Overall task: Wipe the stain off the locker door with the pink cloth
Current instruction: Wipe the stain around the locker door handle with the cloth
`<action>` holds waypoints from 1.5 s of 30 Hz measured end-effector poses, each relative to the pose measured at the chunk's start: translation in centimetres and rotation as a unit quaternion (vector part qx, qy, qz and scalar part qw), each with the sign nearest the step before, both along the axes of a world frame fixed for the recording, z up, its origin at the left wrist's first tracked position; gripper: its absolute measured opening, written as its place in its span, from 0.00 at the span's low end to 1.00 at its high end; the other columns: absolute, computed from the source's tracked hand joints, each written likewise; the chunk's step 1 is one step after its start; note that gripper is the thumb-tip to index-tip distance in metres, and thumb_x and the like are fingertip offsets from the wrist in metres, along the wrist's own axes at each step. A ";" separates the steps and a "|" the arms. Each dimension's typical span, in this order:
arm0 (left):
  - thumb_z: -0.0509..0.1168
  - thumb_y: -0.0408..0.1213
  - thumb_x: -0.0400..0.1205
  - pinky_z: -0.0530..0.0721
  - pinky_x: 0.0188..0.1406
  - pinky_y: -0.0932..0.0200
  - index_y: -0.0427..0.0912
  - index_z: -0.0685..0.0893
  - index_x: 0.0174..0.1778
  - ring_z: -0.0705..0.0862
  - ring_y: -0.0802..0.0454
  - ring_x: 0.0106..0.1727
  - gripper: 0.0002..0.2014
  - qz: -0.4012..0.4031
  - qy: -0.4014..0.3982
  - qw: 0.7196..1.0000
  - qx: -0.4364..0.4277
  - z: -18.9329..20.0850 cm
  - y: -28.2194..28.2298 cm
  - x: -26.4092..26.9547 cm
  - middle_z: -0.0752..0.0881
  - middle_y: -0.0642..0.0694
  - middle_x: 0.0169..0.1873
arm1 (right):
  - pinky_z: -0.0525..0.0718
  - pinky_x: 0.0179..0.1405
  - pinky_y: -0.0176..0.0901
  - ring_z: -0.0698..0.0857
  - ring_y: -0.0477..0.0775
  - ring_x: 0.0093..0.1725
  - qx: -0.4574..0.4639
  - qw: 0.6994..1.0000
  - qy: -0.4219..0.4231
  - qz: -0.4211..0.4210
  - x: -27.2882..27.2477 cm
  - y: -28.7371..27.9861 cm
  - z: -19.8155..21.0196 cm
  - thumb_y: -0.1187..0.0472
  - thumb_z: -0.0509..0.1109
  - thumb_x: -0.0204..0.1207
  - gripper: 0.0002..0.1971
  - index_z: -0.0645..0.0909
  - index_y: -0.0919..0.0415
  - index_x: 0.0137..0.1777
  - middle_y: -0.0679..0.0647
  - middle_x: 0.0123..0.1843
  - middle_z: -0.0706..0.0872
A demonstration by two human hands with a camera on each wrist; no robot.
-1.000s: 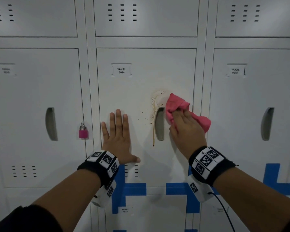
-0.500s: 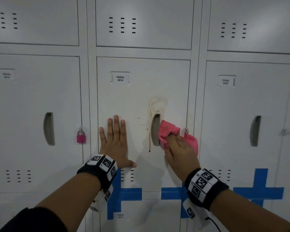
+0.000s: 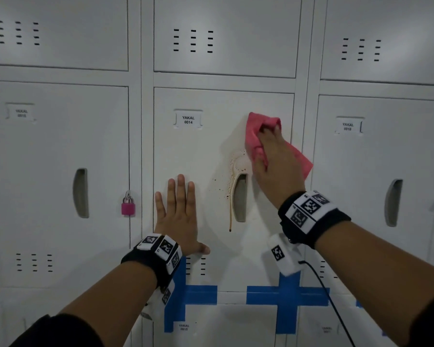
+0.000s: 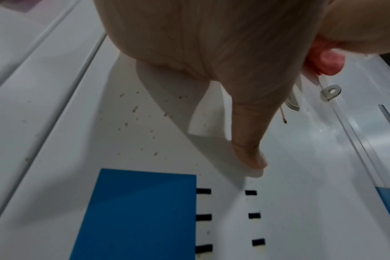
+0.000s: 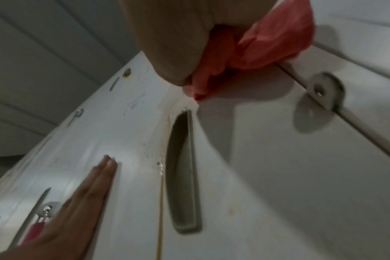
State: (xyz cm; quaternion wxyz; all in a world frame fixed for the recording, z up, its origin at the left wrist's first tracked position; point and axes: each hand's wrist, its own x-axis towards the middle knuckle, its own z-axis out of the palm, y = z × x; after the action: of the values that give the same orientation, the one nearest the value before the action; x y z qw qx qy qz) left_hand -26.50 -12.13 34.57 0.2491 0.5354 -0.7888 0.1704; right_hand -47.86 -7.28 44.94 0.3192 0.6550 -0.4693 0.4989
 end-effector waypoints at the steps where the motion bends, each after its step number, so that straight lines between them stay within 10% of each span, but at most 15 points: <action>1: 0.70 0.77 0.51 0.30 0.76 0.27 0.35 0.16 0.72 0.15 0.34 0.74 0.81 0.000 0.000 1.000 0.000 0.0 0.0 0.0 0.14 0.34 0.72 | 0.72 0.75 0.59 0.64 0.59 0.81 0.031 0.999 0.022 -0.017 -0.1 -0.6 -0.2 0.62 0.56 0.82 0.26 0.65 0.60 0.80 0.57 0.80 0.70; 18: 0.73 0.75 0.51 0.29 0.76 0.27 0.37 0.16 0.73 0.17 0.34 0.75 0.81 -0.020 0.006 1.000 -0.017 -0.3 -0.4 0.2 0.15 0.36 0.74 | 0.59 0.79 0.51 0.67 0.66 0.79 0.055 0.994 0.061 -0.075 0.0 -0.5 -7.3 0.69 0.64 0.80 0.24 0.70 0.65 0.77 0.64 0.77 0.74; 33: 0.72 0.75 0.51 0.31 0.76 0.26 0.36 0.18 0.74 0.18 0.34 0.76 0.81 -0.019 0.007 1.000 -0.017 -0.2 -0.2 0.2 0.16 0.36 0.74 | 0.79 0.69 0.62 0.81 0.65 0.68 0.072 0.983 0.129 -0.108 0.0 1.0 -13.7 0.73 0.78 0.64 0.30 0.79 0.68 0.69 0.65 0.67 0.84; 39: 0.73 0.74 0.50 0.29 0.76 0.27 0.37 0.17 0.74 0.17 0.34 0.76 0.81 -0.017 0.008 1.000 -0.011 -0.1 -0.2 0.2 0.16 0.36 0.74 | 0.65 0.77 0.58 0.73 0.57 0.76 0.102 0.991 0.083 -0.016 -1.2 2.2 -14.4 0.73 0.70 0.76 0.27 0.74 0.62 0.75 0.58 0.74 0.78; 45: 0.73 0.74 0.53 0.25 0.74 0.28 0.37 0.13 0.70 0.14 0.34 0.73 0.81 -0.009 0.002 1.000 0.007 0.2 0.3 0.3 0.12 0.36 0.71 | 0.77 0.71 0.64 0.74 0.60 0.76 0.016 0.992 -0.077 0.095 0.4 3.6 -8.9 0.63 0.60 0.86 0.24 0.64 0.54 0.81 0.49 0.79 0.65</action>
State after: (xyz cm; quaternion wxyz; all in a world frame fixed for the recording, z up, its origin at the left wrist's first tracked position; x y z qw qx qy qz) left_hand -26.23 -11.87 34.73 0.2485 0.5301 -0.7945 0.1612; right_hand -47.45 -3.72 36.01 0.2229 0.6611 -0.4359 0.5686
